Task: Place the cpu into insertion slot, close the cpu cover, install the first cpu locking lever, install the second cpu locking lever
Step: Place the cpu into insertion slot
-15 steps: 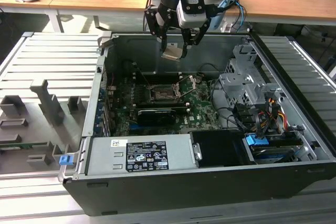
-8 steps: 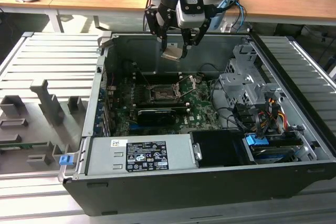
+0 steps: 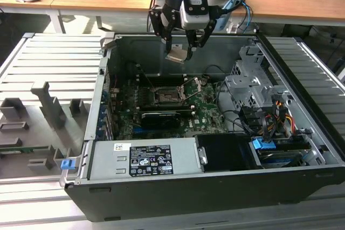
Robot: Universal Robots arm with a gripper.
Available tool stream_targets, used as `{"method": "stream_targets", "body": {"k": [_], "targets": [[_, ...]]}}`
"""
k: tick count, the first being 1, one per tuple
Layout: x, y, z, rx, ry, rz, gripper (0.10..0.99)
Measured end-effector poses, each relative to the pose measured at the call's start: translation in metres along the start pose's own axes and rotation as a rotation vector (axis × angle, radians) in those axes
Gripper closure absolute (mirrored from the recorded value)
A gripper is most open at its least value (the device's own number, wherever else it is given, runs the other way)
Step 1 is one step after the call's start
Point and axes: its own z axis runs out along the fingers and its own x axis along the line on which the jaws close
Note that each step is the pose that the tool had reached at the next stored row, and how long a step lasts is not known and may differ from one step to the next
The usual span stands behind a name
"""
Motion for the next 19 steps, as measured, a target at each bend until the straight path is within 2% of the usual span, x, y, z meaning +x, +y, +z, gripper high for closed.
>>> {"method": "stream_targets", "body": {"k": [19], "targets": [[0.0000,-0.0001,0.0024,-0.001,-0.0040,0.060,0.545]]}}
